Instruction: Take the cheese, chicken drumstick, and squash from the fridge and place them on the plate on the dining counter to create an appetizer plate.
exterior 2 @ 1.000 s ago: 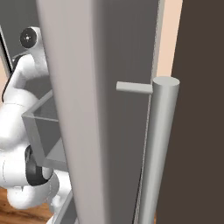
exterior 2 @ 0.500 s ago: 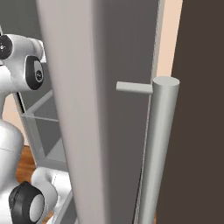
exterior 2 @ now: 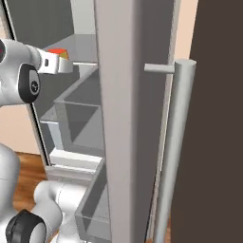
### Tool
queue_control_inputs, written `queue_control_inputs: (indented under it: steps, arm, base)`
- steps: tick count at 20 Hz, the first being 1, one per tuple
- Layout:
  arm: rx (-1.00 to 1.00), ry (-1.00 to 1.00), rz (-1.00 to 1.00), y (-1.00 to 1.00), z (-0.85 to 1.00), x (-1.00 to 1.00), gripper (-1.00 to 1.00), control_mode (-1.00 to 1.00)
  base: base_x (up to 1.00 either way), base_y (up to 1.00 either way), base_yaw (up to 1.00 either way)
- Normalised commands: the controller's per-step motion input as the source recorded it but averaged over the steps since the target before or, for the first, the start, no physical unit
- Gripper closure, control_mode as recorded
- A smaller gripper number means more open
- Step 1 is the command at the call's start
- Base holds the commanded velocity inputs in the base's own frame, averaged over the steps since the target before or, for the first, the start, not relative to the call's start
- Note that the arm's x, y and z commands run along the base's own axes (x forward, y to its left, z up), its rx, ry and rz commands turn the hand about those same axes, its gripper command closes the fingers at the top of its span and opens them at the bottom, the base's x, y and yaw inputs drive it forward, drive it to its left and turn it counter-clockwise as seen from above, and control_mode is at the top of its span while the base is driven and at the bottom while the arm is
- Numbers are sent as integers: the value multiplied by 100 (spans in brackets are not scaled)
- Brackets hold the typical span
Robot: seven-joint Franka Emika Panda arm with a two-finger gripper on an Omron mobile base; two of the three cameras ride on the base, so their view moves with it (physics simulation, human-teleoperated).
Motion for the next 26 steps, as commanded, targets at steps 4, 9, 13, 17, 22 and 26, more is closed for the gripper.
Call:
queue_control_inputs:
  steps: [4,9,13,17,22,26]
  arm:
    - [0,0,0,0,0,0,100,100]
    - [0,0,0,0,0,0,100,100]
    - [0,0,0,0,0,0,100,100]
    - [0,0,0,0,0,0,100,100]
    - [0,0,0,0,0,0,100,100]
    - [0,0,0,0,0,0,100,100]
  base:
    - [-100,70,0]
    - [-100,92,0]
    - [-76,73,18]
    - [-15,40,76]
    - [-3,26,87]
    - [-14,22,86]
